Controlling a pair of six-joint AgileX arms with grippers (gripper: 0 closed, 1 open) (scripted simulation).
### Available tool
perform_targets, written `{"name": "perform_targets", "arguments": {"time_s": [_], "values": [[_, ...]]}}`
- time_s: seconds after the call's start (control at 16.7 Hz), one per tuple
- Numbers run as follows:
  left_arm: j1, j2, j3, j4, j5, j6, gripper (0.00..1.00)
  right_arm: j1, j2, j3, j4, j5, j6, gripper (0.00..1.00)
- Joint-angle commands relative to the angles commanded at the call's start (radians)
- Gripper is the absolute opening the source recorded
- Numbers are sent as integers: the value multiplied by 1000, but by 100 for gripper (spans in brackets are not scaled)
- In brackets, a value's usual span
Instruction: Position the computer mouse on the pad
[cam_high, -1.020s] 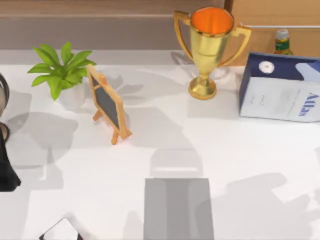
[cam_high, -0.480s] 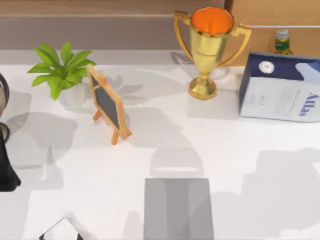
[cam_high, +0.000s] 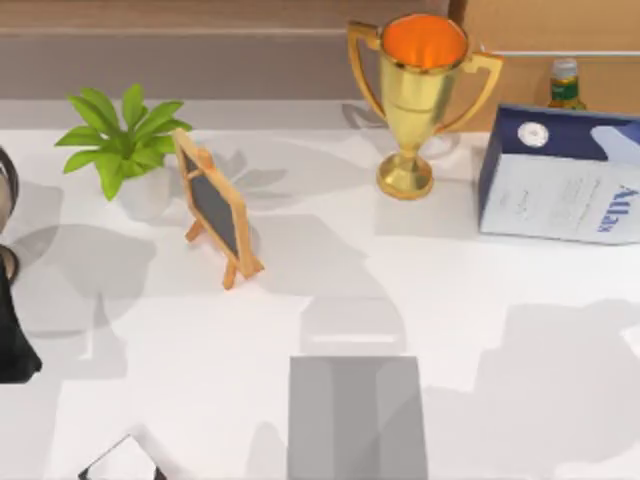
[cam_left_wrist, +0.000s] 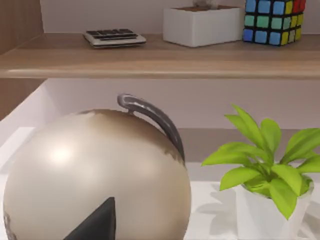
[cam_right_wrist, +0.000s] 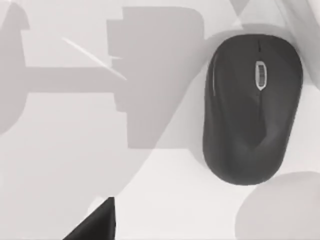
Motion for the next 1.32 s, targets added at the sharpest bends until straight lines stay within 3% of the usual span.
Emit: {"name": "perform_targets", "arguments": {"time_s": [0.3, 0.6, 0.96, 1.32], "values": [[0, 0, 0, 0, 0, 0, 100, 48, -44, -143, 96, 0, 48, 100], [0, 0, 0, 0, 0, 0, 100, 13, -9, -267, 246, 0, 15, 100], [0, 0, 0, 0, 0, 0, 100, -42, 163, -218, 377, 5, -29, 100], [0, 0, 0, 0, 0, 0, 100, -32, 197, -195, 389, 1, -26, 100]]}}
